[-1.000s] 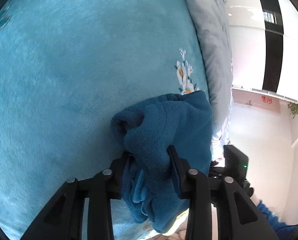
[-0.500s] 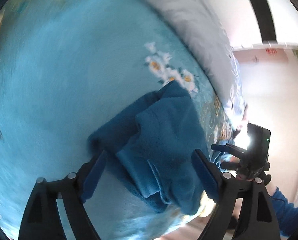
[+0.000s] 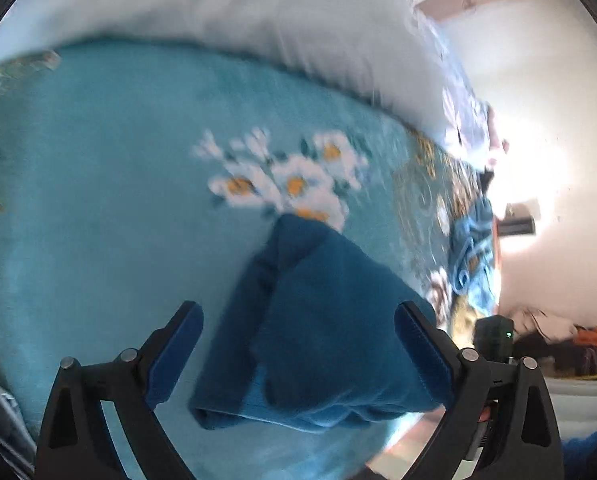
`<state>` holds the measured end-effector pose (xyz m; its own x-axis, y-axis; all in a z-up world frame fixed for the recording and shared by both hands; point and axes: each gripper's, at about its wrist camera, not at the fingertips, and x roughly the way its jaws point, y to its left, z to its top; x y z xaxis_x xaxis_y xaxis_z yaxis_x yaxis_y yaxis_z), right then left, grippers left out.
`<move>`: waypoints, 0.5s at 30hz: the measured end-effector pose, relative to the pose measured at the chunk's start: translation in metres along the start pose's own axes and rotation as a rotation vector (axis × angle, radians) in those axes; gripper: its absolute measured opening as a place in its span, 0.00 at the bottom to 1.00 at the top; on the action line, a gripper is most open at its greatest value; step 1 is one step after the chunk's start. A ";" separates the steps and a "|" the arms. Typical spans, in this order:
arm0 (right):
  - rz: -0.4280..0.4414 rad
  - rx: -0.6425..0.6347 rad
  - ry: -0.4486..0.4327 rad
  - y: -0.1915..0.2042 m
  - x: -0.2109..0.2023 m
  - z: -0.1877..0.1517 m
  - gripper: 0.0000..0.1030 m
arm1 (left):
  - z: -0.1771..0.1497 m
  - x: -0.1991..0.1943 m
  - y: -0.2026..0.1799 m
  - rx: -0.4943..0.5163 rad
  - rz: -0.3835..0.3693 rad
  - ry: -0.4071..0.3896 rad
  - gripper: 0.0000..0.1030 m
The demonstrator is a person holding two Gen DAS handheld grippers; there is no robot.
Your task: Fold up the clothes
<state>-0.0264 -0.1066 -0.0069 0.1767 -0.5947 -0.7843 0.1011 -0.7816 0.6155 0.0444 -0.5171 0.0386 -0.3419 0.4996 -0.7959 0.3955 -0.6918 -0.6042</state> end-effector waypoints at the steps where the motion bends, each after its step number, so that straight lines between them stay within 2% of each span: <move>1: 0.014 0.028 0.004 0.000 0.006 -0.004 1.00 | 0.000 0.008 0.000 0.000 -0.009 0.033 0.94; 4: 0.051 0.081 0.024 0.005 0.014 -0.010 1.00 | -0.011 0.026 0.003 -0.021 -0.016 0.115 0.94; 9: 0.096 0.129 0.062 0.013 0.020 -0.022 0.99 | -0.029 0.026 0.013 -0.121 -0.115 0.124 0.93; 12: 0.109 0.150 0.079 0.016 0.018 -0.030 0.86 | -0.033 0.020 0.016 -0.159 -0.147 0.107 0.92; 14: 0.105 0.161 0.078 0.017 0.015 -0.034 0.71 | -0.033 0.016 0.019 -0.172 -0.160 0.097 0.91; 15: 0.105 0.167 0.074 0.017 0.014 -0.036 0.67 | -0.033 0.014 0.021 -0.181 -0.165 0.091 0.90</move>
<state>0.0129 -0.1216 -0.0040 0.2500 -0.6639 -0.7048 -0.0841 -0.7400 0.6673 0.0758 -0.5073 0.0133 -0.3397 0.6483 -0.6814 0.4893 -0.4969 -0.7167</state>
